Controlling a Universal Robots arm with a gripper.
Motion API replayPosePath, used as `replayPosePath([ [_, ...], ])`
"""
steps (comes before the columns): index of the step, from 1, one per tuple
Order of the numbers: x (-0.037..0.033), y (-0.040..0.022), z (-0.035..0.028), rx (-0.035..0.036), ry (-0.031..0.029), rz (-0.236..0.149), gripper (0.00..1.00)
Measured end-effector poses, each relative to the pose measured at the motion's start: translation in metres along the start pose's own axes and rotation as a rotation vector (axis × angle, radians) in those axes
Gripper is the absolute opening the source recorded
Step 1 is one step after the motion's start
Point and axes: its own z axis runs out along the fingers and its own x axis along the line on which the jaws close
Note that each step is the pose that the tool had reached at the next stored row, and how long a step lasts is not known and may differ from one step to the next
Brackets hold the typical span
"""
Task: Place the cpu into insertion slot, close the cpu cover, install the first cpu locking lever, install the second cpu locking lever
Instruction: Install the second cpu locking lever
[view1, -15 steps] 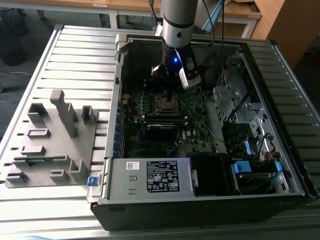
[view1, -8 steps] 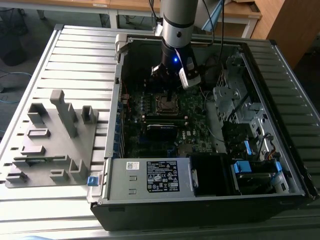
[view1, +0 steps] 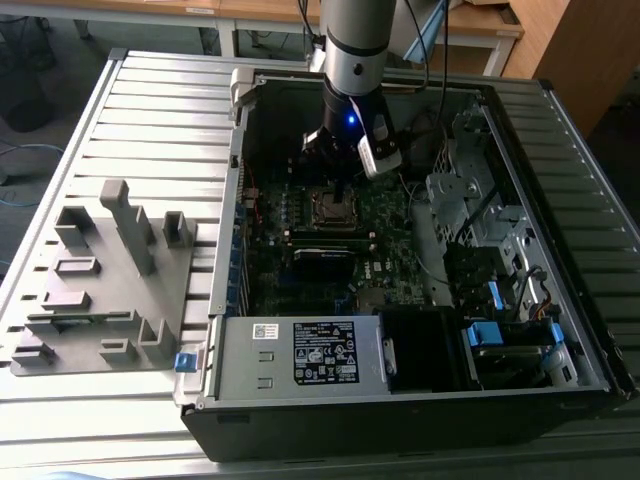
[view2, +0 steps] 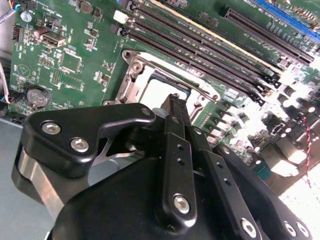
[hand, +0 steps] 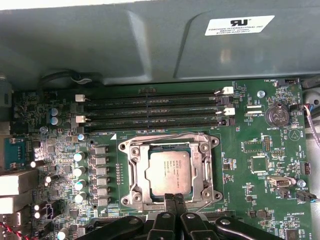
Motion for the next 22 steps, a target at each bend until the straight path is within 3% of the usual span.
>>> replayPosePath([
  [22, -0.0004, -0.0041, -0.0016, -0.0016, 0.0001, 0.000, 0.11],
])
